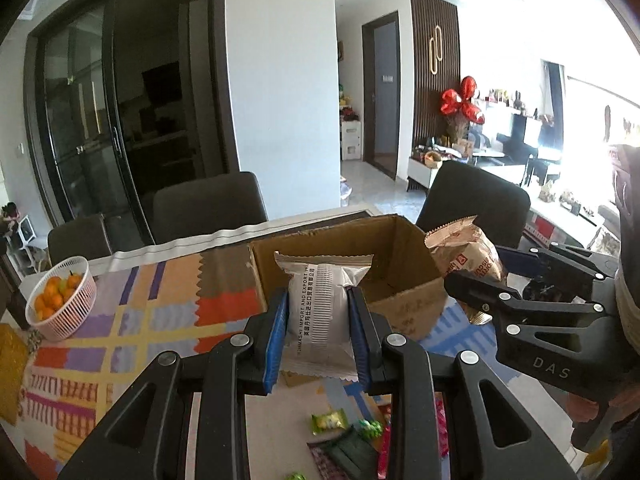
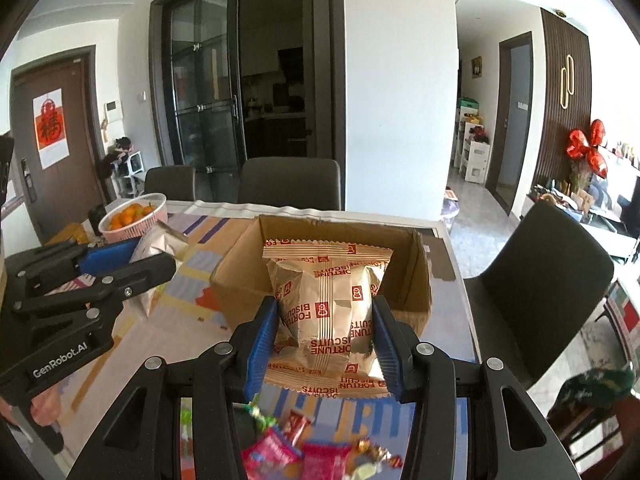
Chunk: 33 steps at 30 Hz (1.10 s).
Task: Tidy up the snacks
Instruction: 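Carry the biscuit bag and white packet into the box and release both, then withdraw both open grippers from the box back toward the snacks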
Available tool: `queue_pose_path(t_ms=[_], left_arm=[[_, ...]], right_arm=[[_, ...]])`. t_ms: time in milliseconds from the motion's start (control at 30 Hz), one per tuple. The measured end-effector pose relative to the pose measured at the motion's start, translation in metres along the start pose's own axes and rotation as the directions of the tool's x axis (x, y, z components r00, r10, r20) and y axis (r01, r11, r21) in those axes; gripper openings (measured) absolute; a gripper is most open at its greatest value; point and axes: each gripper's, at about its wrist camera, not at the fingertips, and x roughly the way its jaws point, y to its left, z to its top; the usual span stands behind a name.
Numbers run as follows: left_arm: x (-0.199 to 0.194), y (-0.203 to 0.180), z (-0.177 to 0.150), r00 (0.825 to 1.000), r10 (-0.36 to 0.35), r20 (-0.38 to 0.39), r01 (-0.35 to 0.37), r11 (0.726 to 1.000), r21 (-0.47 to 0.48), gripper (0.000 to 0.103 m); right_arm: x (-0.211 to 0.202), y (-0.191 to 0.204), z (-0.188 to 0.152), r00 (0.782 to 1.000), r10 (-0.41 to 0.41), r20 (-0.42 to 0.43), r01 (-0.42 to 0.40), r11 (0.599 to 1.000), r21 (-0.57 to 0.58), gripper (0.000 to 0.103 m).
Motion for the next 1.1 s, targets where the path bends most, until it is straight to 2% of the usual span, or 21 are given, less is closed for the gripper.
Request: queue_pose_path(t_ms=[200, 500, 600, 633, 667, 733, 767, 967, 1100], left_arm=[[0.031, 0.002, 0.016, 0.998, 0.0, -0.064, 0.001, 1.0, 0.009, 0.03], [0.084, 0.009, 0.029, 0.984, -0.056, -0.17, 0.043, 0.996, -0.074, 0.03], [0.093, 0.008, 0.031, 0.983, -0.049, -0.175, 0.037, 0.997, -0.073, 0.032], [0.094, 0.009, 0.031, 0.985, -0.042, -0.169, 0.03, 0.997, -0.074, 0.037], [0.094, 0.008, 0.031, 0.986, -0.034, -0.164, 0.022, 0.997, -0.072, 0.042], [0.092, 0.009, 0.03, 0.988, -0.017, -0.154, 0.007, 0.998, -0.063, 0.046], [0.09, 0.009, 0.029, 0.989, -0.009, -0.15, 0.0, 0.998, -0.061, 0.047], [0.062, 0.012, 0.016, 0.992, 0.027, -0.122, -0.033, 0.998, -0.052, 0.058], [0.034, 0.013, 0.006, 0.995, 0.051, -0.082, -0.055, 0.997, -0.049, 0.061]], right_arm=[[0.03, -0.012, 0.019, 0.999, 0.004, -0.051, -0.003, 1.0, 0.024, 0.047], [0.074, -0.036, 0.025, 0.989, -0.016, -0.148, 0.025, 0.998, 0.065, 0.047], [0.084, -0.04, 0.027, 0.986, -0.024, -0.162, 0.036, 0.997, 0.071, 0.048], [0.087, -0.04, 0.028, 0.986, -0.024, -0.166, 0.036, 0.997, 0.071, 0.048], [0.09, -0.041, 0.028, 0.985, -0.031, -0.168, 0.043, 0.997, 0.067, 0.05], [0.092, -0.04, 0.026, 0.984, -0.06, -0.165, 0.069, 0.996, 0.051, 0.06], [0.091, -0.038, 0.026, 0.984, -0.072, -0.161, 0.081, 0.996, 0.047, 0.061], [0.075, -0.032, 0.015, 0.985, -0.079, -0.153, 0.087, 0.995, 0.042, 0.061], [0.054, -0.023, 0.01, 0.99, -0.07, -0.126, 0.074, 0.997, 0.028, 0.061]])
